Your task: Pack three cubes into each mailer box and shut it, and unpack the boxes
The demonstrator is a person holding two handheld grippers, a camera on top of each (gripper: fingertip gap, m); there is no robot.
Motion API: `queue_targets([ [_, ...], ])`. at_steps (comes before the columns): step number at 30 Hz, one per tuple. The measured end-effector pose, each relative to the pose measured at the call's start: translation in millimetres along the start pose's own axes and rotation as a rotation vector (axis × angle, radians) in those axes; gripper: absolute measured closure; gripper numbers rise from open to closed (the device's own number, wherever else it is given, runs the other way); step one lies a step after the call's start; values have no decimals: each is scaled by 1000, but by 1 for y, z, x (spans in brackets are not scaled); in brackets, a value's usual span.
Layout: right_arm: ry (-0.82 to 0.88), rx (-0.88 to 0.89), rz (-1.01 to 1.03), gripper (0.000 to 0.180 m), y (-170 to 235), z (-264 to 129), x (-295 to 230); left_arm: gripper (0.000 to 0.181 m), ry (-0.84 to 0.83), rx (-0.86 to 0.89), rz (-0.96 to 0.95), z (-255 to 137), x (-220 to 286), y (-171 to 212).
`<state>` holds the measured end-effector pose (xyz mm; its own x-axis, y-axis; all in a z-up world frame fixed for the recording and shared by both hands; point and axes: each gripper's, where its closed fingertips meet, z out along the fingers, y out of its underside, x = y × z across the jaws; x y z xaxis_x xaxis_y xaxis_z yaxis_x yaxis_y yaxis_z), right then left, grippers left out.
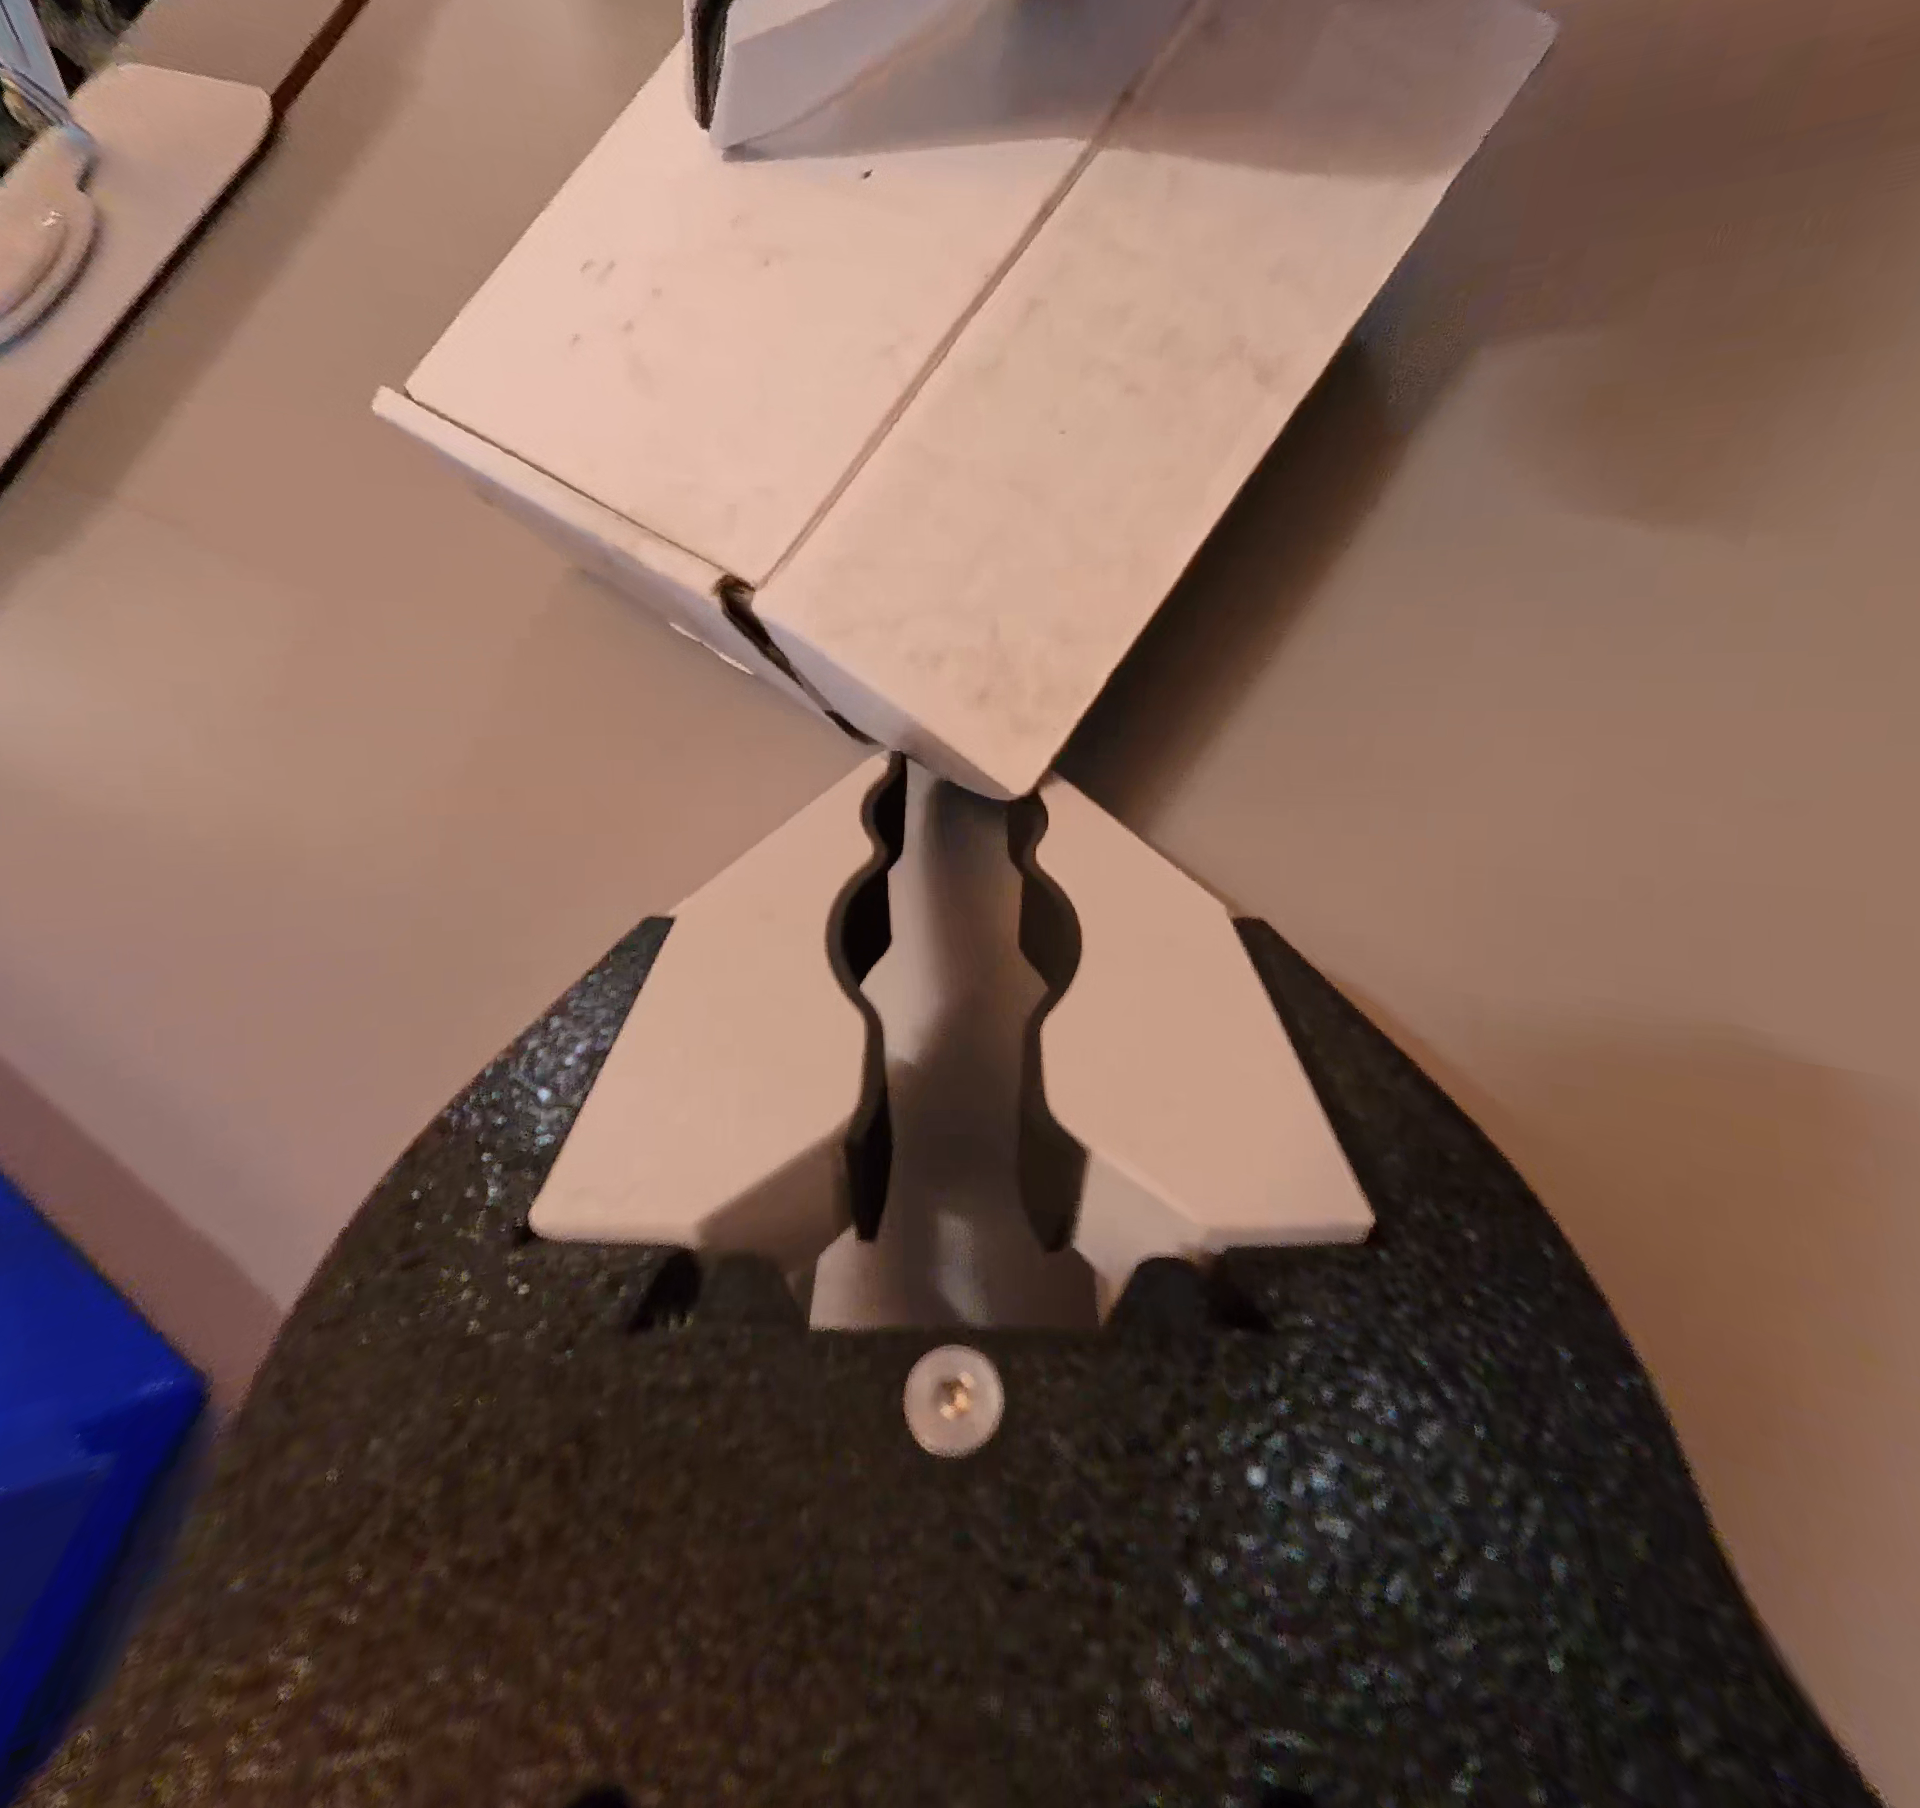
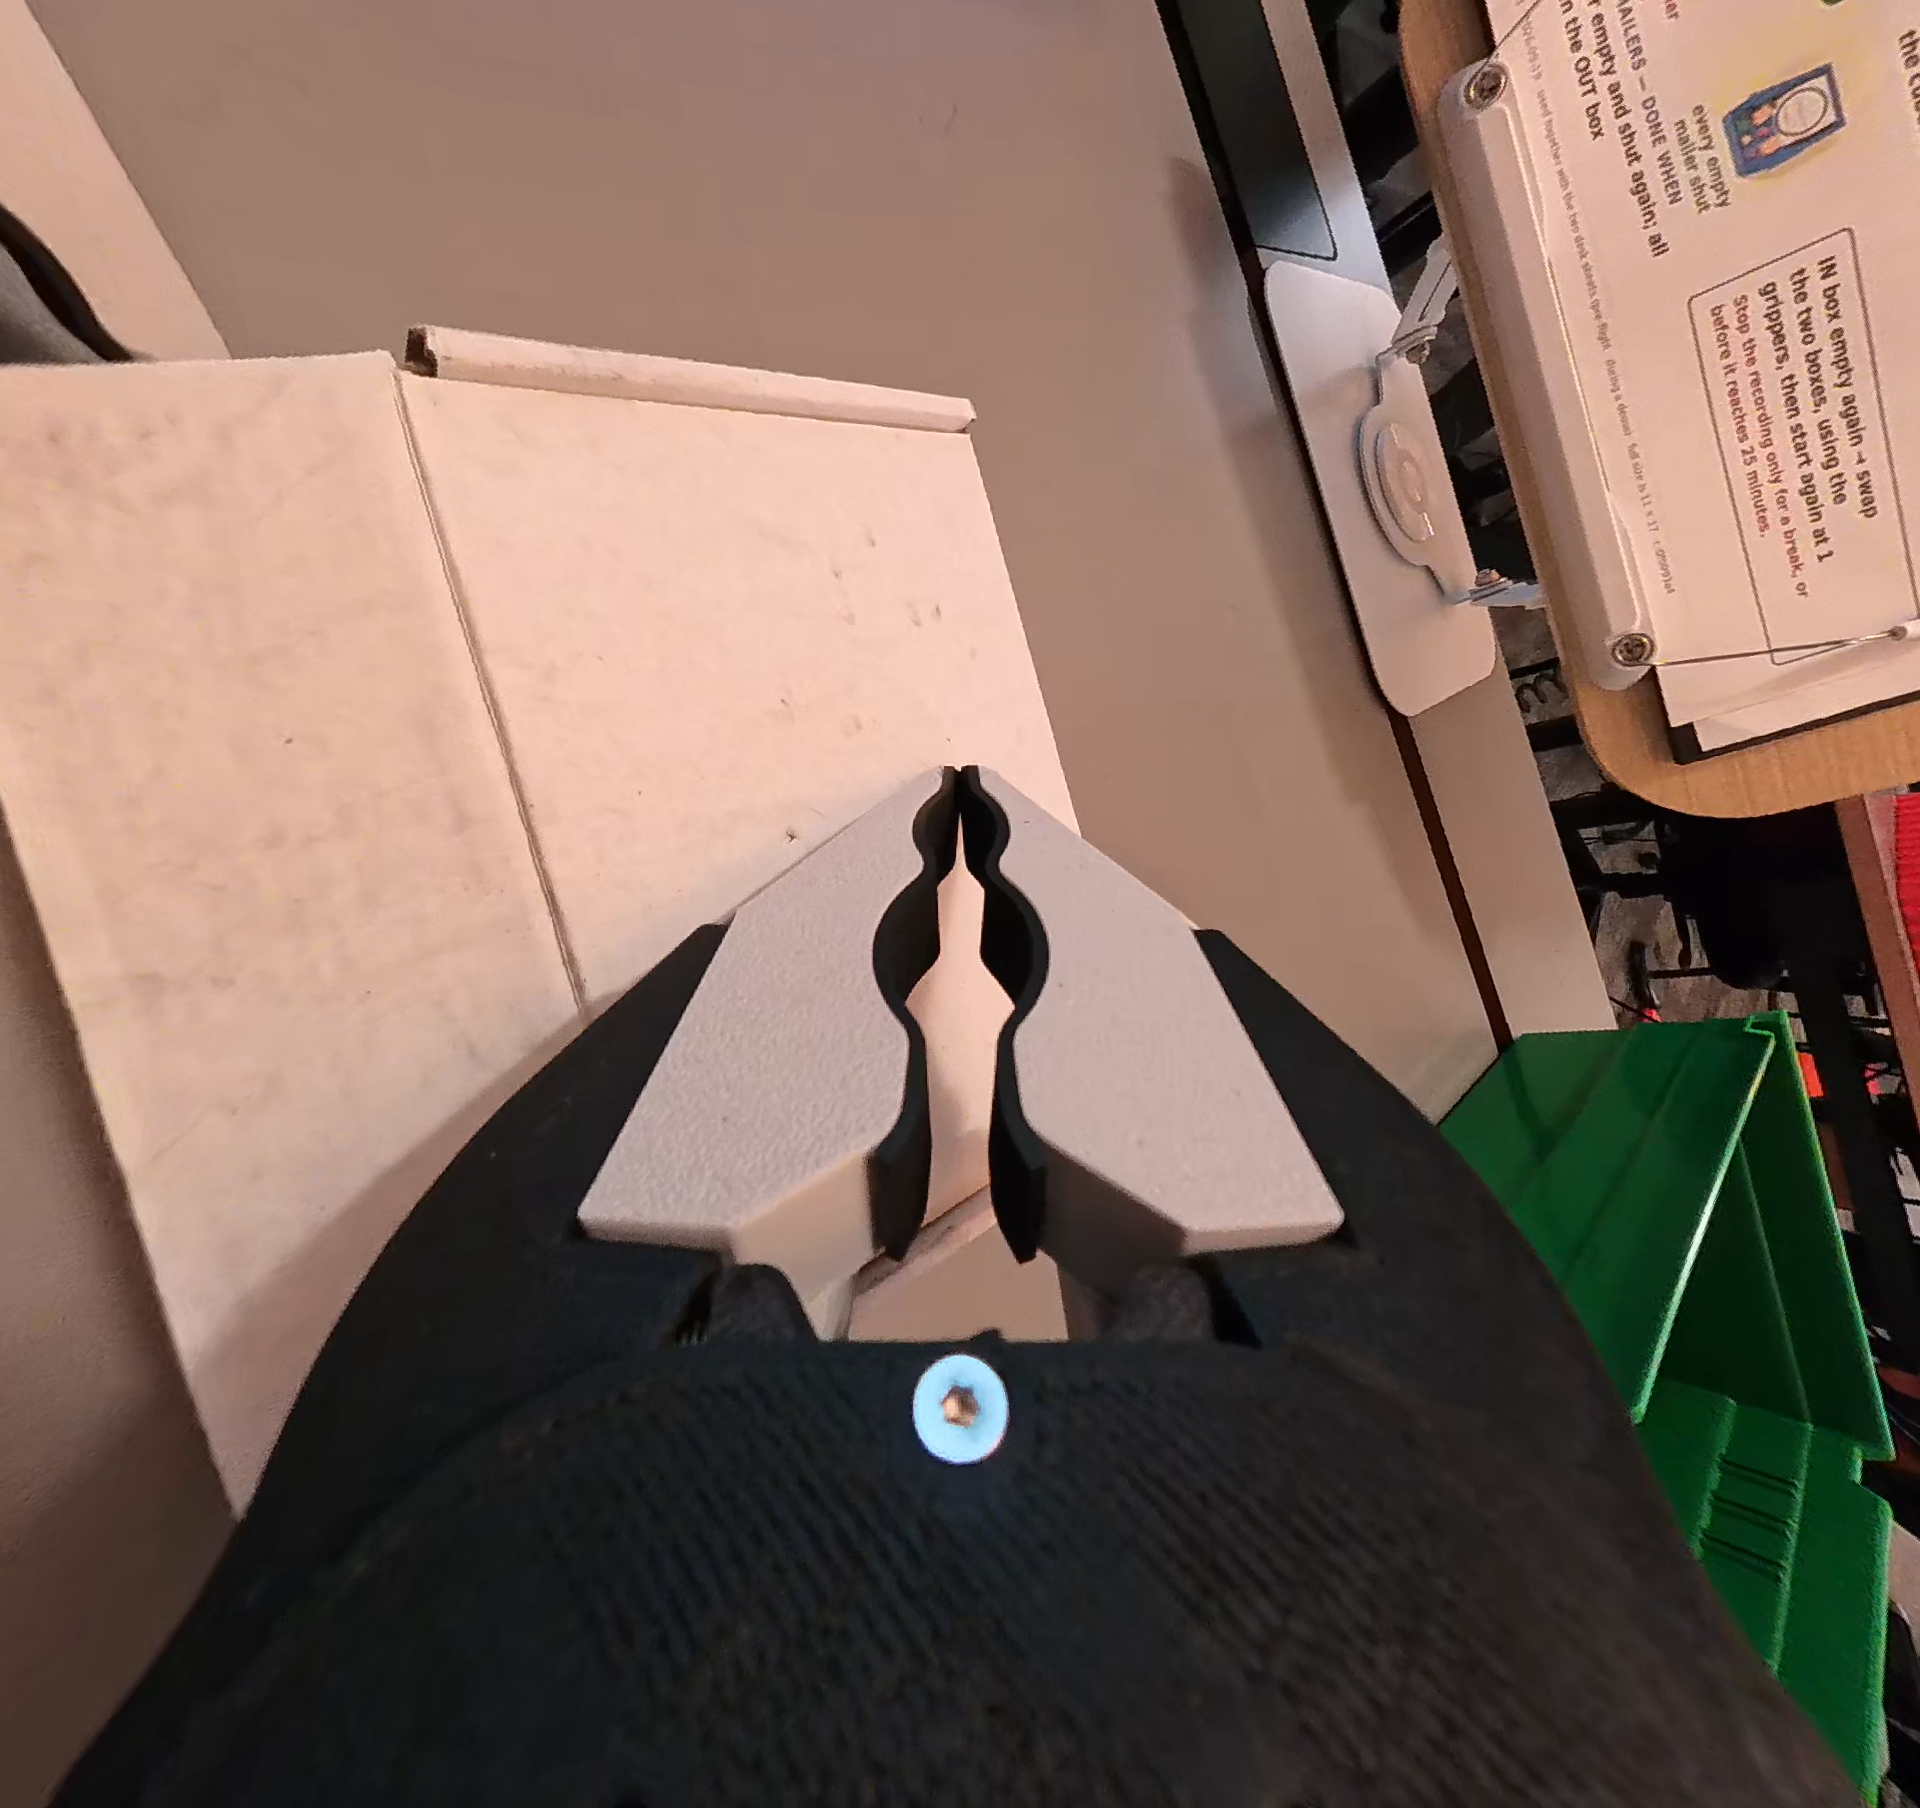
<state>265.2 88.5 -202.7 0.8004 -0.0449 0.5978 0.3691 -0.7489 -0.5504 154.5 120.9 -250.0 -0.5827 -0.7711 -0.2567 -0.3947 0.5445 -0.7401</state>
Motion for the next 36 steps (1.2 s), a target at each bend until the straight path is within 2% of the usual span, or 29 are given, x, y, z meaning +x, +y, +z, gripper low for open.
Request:
queue_targets([
  [1,0,1,1,180,0,0,0,164,-4,13,8,-1,0,-2],
  [8,-2,2,-5,180,0,0,0,165,14,18,83,2,-1,-2],
  [19,-2,0,6,180,0,0,0,154,-23,37,103,-1,-6,-2],
  [23,0,-3,-8,180,-1,0,1,141,74,103,61,-15,2,-4],
  [26,-2,-22,-88,180,-2,0,1,138,148,167,-21,-29,4,-7],
  [29,-31,-1,-56,180,-5,1,0,142,166,257,-150,-38,-4,-19],
  [32,-22,21,-27,179,-8,2,3,140,156,233,-236,-35,-11,-22],
  [33,7,29,-27,162,-10,0,8,136,145,221,-243,-33,-13,-24],
  [34,35,41,-23,153,-13,-5,14,133,130,227,-241,-31,-15,-28],
  [36,58,66,38,152,-17,-23,24,133,98,262,-238,-31,-20,-40],
])
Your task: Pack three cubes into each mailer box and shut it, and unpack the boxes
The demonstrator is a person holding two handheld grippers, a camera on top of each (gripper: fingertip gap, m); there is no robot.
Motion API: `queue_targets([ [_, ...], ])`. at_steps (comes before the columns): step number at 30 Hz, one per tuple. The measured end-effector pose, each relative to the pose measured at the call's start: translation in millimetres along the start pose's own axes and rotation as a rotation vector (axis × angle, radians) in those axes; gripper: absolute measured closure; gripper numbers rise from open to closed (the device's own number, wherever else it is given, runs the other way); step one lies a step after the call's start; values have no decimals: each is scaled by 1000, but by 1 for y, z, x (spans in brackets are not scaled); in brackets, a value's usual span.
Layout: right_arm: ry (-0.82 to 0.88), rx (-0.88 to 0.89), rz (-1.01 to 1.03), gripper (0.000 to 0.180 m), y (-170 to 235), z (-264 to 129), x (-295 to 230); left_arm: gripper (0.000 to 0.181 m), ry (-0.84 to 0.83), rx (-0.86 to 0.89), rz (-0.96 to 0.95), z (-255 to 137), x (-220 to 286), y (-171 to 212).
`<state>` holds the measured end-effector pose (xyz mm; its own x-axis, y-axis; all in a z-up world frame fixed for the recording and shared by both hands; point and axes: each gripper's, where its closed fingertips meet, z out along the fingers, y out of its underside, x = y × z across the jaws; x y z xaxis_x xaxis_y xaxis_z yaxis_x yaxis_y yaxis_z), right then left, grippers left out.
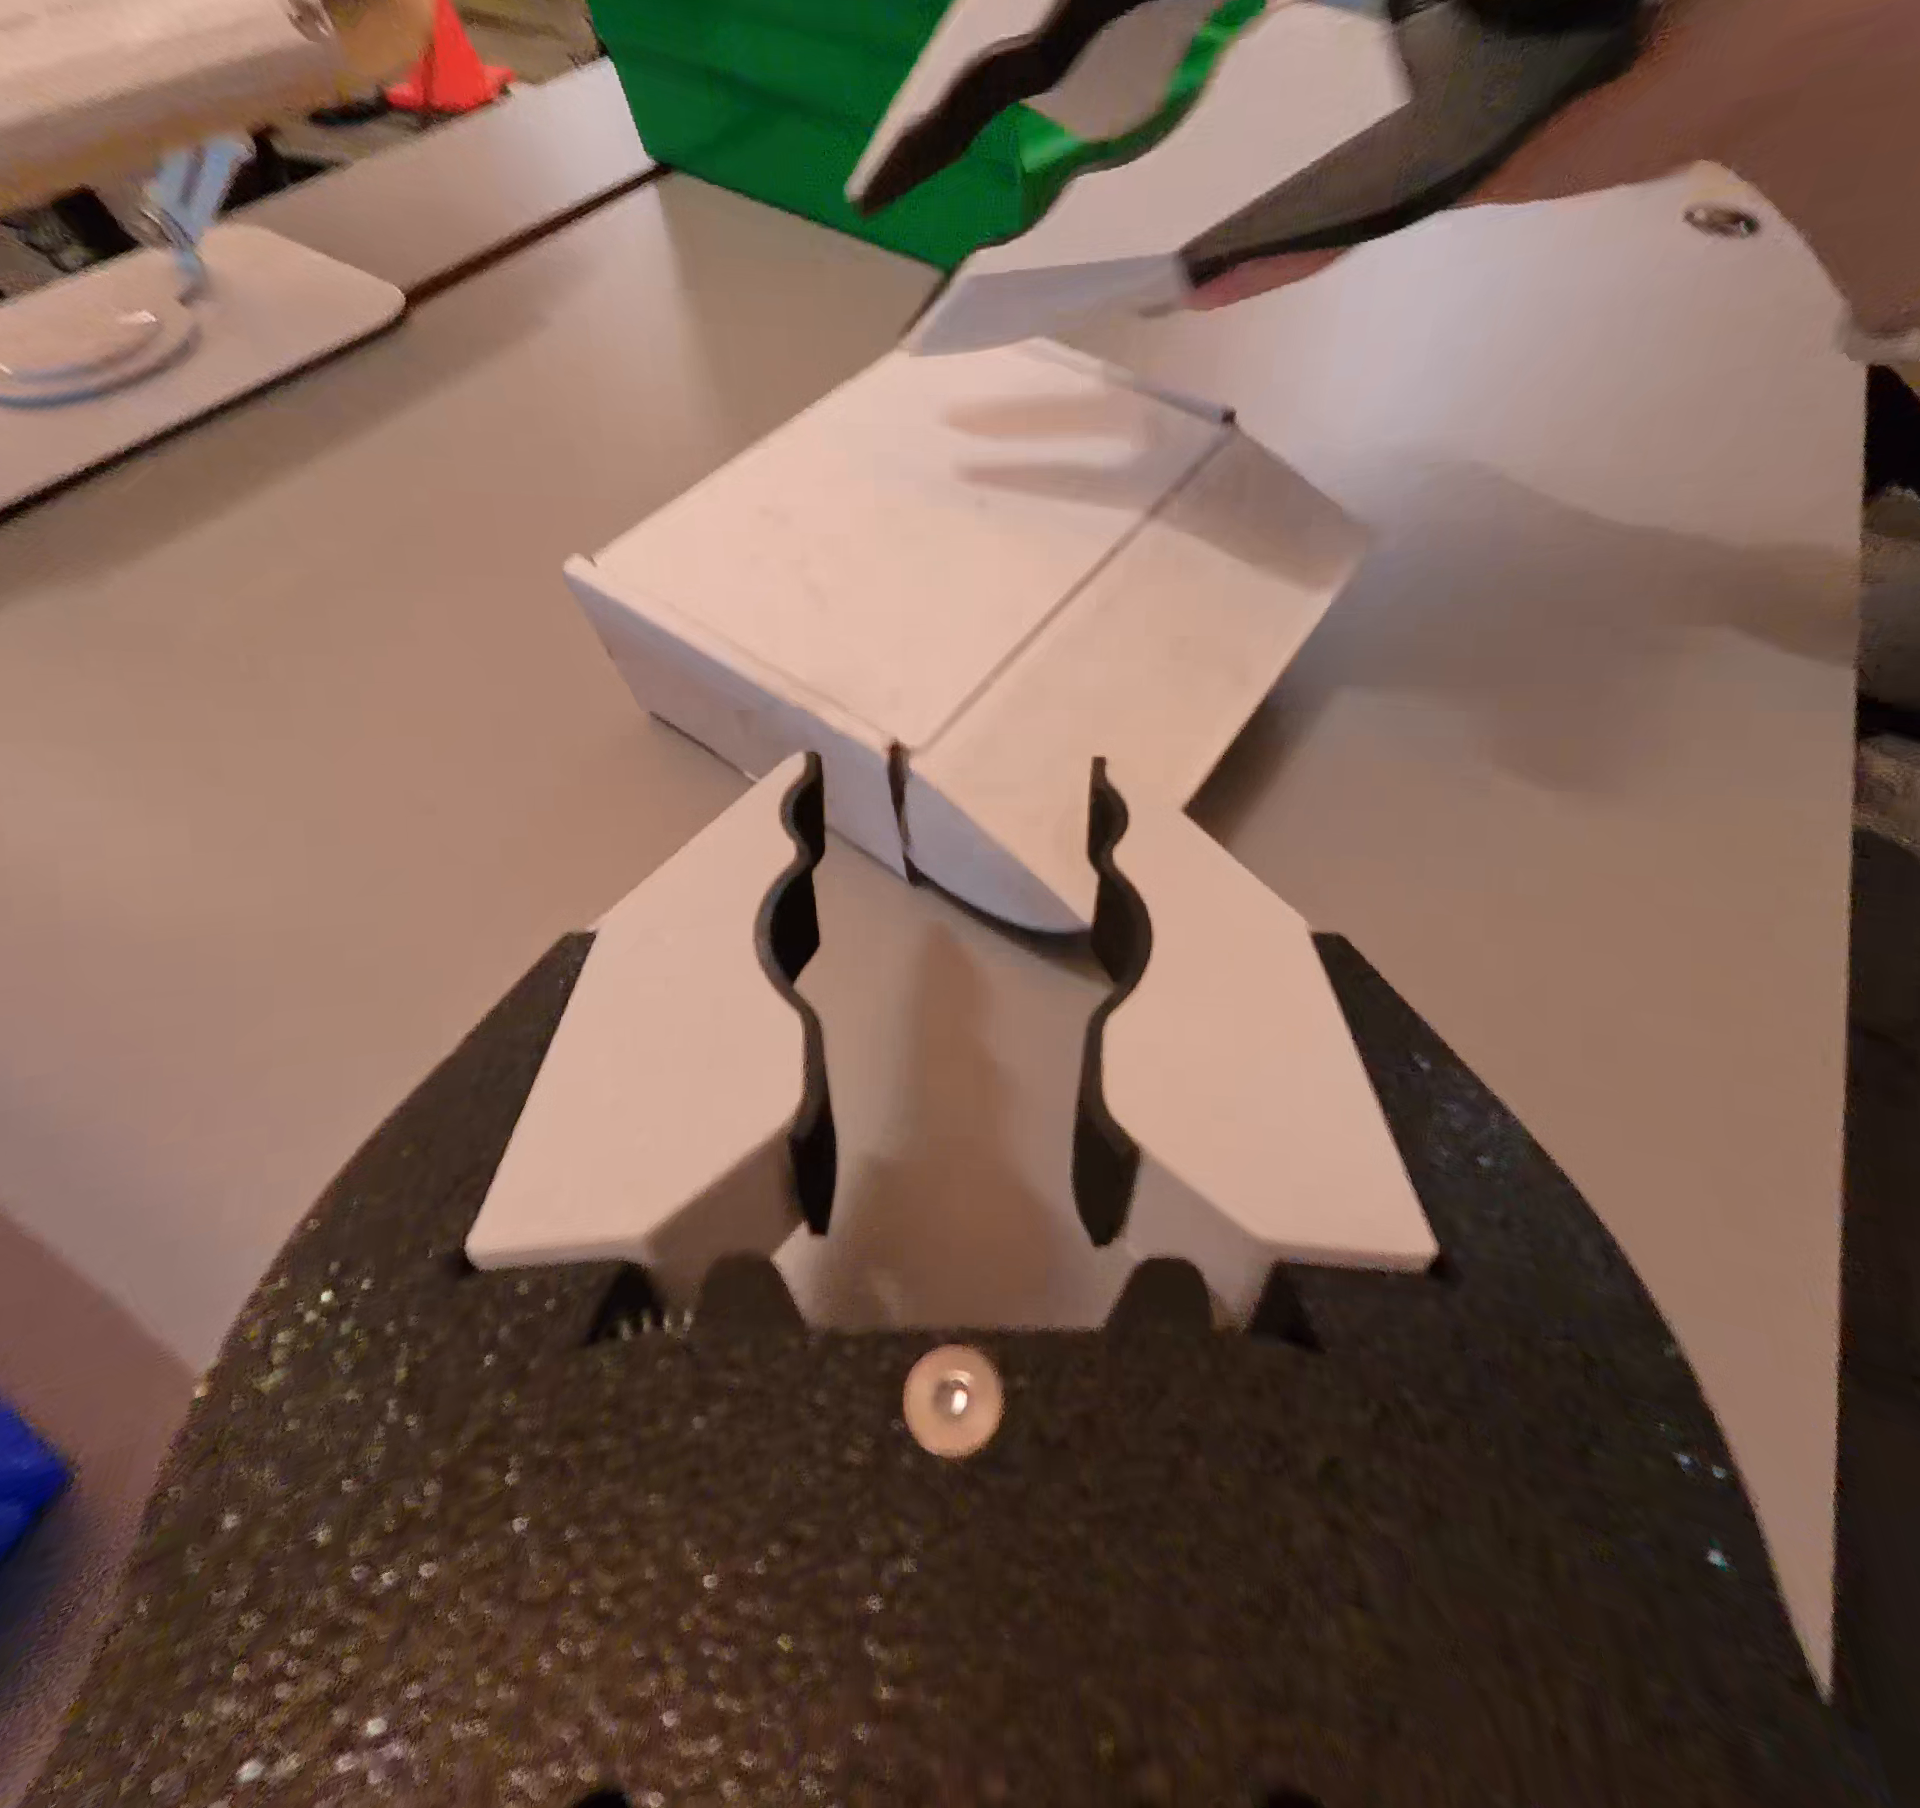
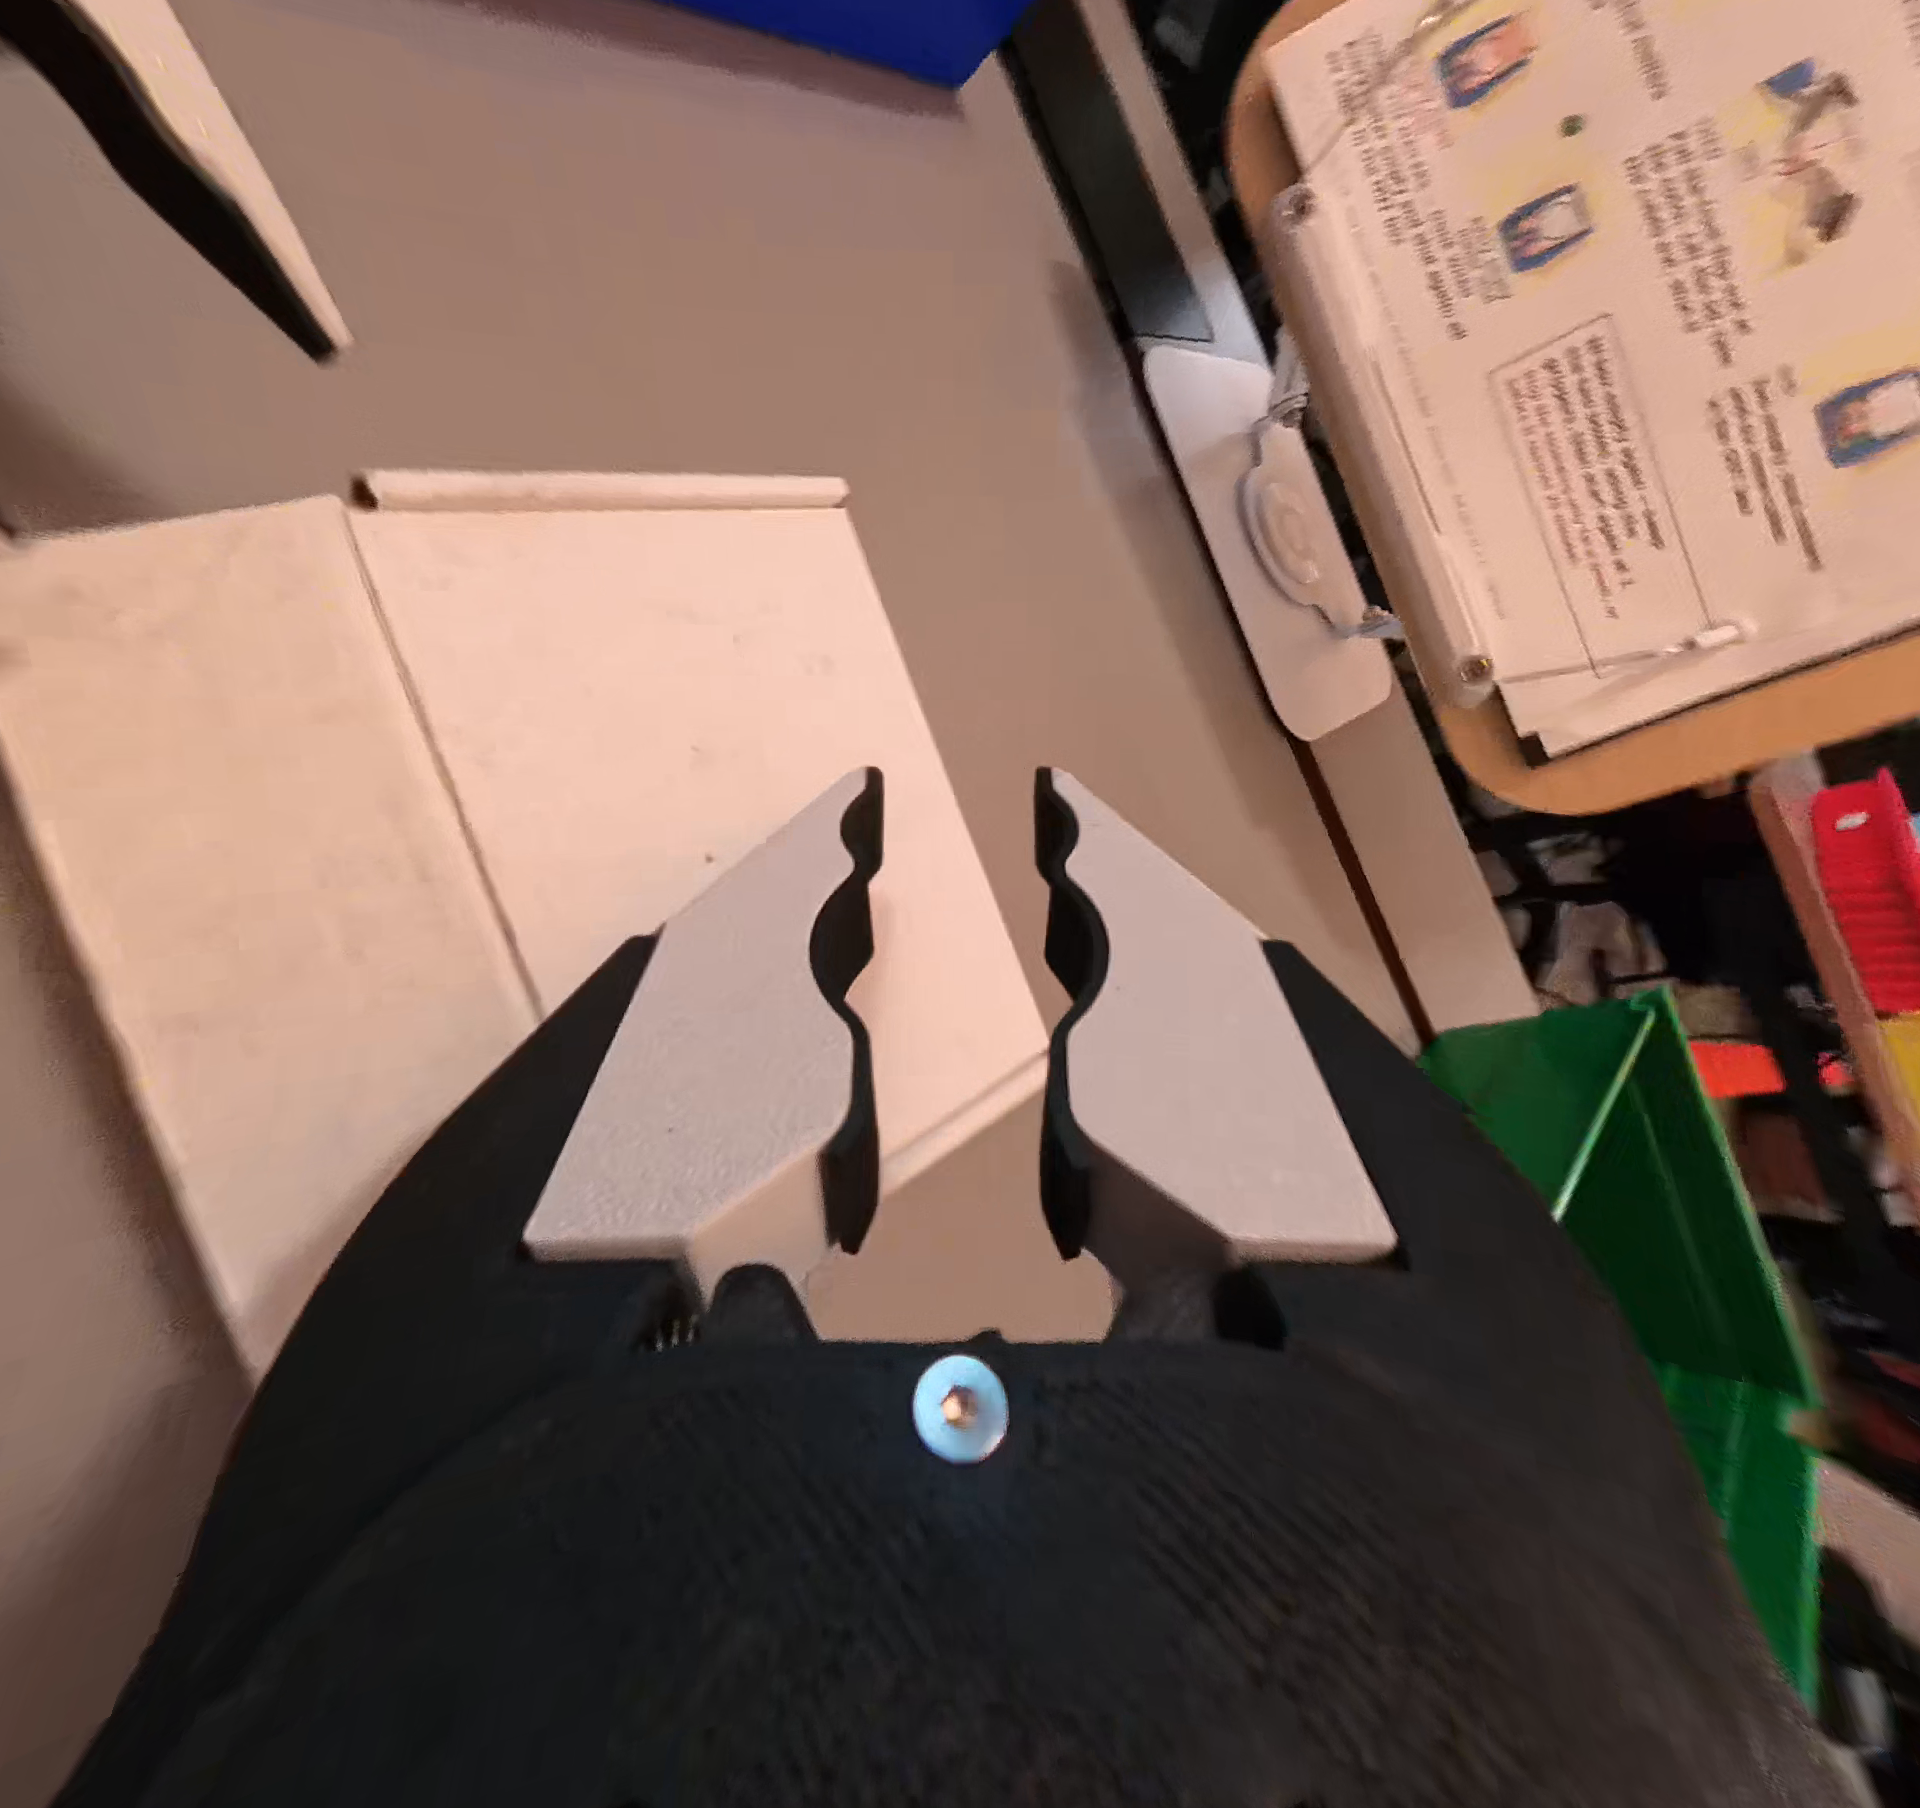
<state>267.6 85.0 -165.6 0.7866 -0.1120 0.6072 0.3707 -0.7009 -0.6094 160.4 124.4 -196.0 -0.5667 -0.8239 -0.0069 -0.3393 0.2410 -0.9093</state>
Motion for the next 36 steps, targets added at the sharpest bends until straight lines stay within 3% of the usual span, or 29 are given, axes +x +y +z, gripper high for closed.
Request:
queue_targets([
  [3,-89,66,238,144,-2,-39,-6,129,-45,23,-22,7,-9,-13],
  [6,-255,23,556,130,23,-72,-43,123,-105,0,-42,17,-27,-16],
  [8,-261,30,661,125,39,-84,-58,124,-146,11,-65,24,-40,-21],
  [12,-181,-35,509,120,76,-93,-79,141,-137,37,-76,40,-45,-35],
  [16,-51,-87,291,141,90,-86,-82,181,-145,-48,17,57,-44,-30],
  [22,53,-101,71,145,92,-73,-89,181,-173,-111,14,64,-44,-20],
  [28,205,-158,-2,143,103,-64,-70,181,-166,-123,1,64,-45,-19],
  [31,183,-123,12,167,98,-58,-72,181,-171,-128,-7,64,-45,-19],
  [36,161,-116,53,170,100,-58,-74,181,-192,-126,4,64,-45,-19],
])
